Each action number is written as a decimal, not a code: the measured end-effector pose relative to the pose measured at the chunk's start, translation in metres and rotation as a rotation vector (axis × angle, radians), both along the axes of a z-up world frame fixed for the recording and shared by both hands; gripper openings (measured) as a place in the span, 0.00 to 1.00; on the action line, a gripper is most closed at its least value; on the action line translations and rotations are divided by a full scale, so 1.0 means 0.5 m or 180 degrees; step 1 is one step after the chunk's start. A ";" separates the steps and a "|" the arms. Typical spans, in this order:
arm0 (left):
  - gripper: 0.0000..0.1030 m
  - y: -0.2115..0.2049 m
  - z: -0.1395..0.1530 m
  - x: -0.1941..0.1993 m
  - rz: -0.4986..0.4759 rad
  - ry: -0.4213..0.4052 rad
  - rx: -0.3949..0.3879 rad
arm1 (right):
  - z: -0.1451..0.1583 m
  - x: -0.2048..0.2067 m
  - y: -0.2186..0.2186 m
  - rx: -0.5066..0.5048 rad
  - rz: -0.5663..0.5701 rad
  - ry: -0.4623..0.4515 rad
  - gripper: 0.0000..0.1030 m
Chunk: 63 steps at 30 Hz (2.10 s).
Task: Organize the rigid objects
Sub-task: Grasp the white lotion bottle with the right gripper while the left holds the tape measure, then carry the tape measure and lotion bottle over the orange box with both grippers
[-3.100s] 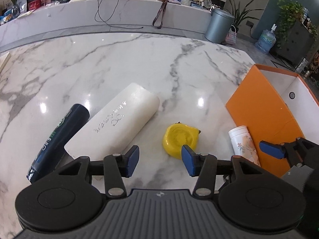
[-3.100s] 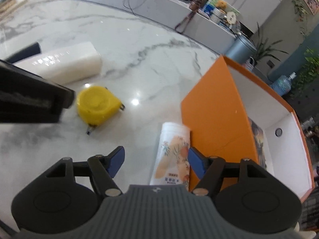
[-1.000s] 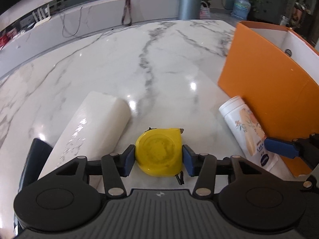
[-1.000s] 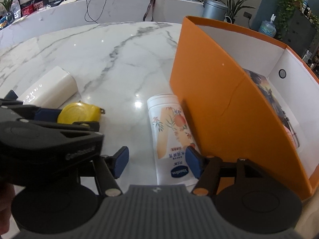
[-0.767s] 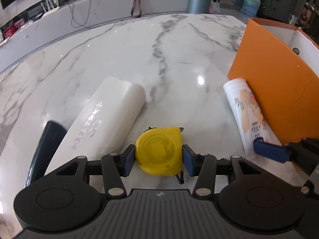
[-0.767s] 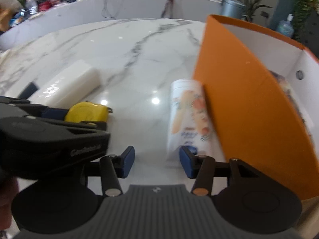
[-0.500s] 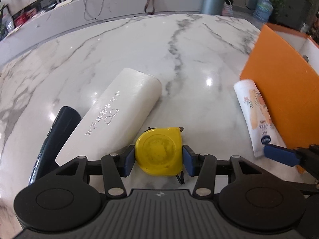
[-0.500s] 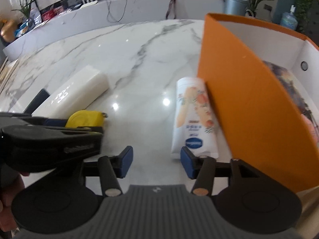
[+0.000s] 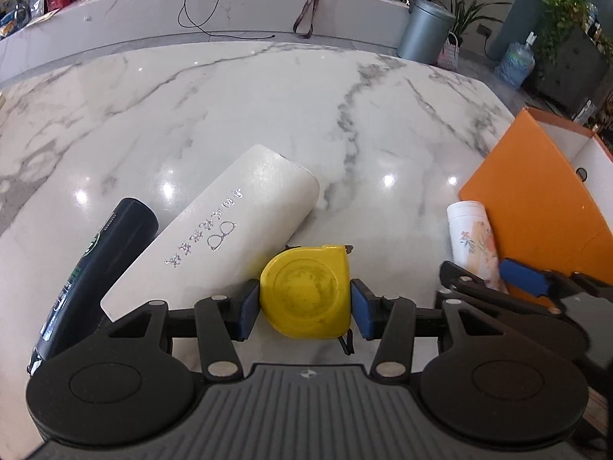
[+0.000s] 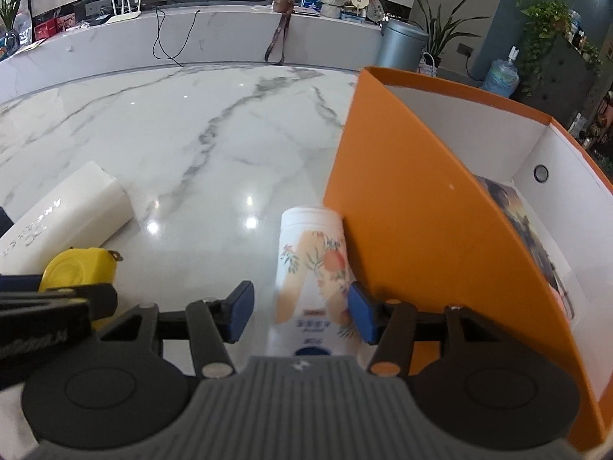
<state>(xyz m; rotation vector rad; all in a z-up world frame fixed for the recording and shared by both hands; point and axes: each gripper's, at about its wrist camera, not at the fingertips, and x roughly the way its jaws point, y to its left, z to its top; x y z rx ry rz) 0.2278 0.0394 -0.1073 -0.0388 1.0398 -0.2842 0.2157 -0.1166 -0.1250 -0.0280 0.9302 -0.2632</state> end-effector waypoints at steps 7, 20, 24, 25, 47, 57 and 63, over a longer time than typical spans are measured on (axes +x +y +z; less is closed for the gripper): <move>0.55 0.001 -0.004 0.005 0.0003 0.0043 -0.0032 | -0.017 0.033 0.003 -0.0019 -0.0052 0.0033 0.38; 0.55 0.001 -0.012 0.009 0.0017 0.0111 -0.0004 | -0.006 -0.003 0.007 0.0480 0.0368 0.0138 0.17; 0.55 0.001 -0.011 0.004 0.0013 0.0111 0.0011 | 0.000 -0.029 0.013 0.0673 0.0513 0.0201 0.16; 0.55 0.000 -0.010 0.002 0.0014 0.0102 0.0033 | 0.002 -0.035 0.013 0.0719 0.0529 0.0219 0.16; 0.55 -0.003 0.096 -0.100 0.0173 -0.0170 0.0015 | 0.126 -0.139 -0.024 0.1029 0.0685 -0.0048 0.15; 0.55 -0.056 0.220 -0.145 0.0137 -0.0520 -0.0027 | 0.231 -0.197 -0.083 0.1110 0.0840 -0.0390 0.15; 0.55 -0.117 0.253 -0.165 0.0011 -0.0606 -0.0079 | 0.275 -0.226 -0.139 0.1115 0.0901 -0.0480 0.15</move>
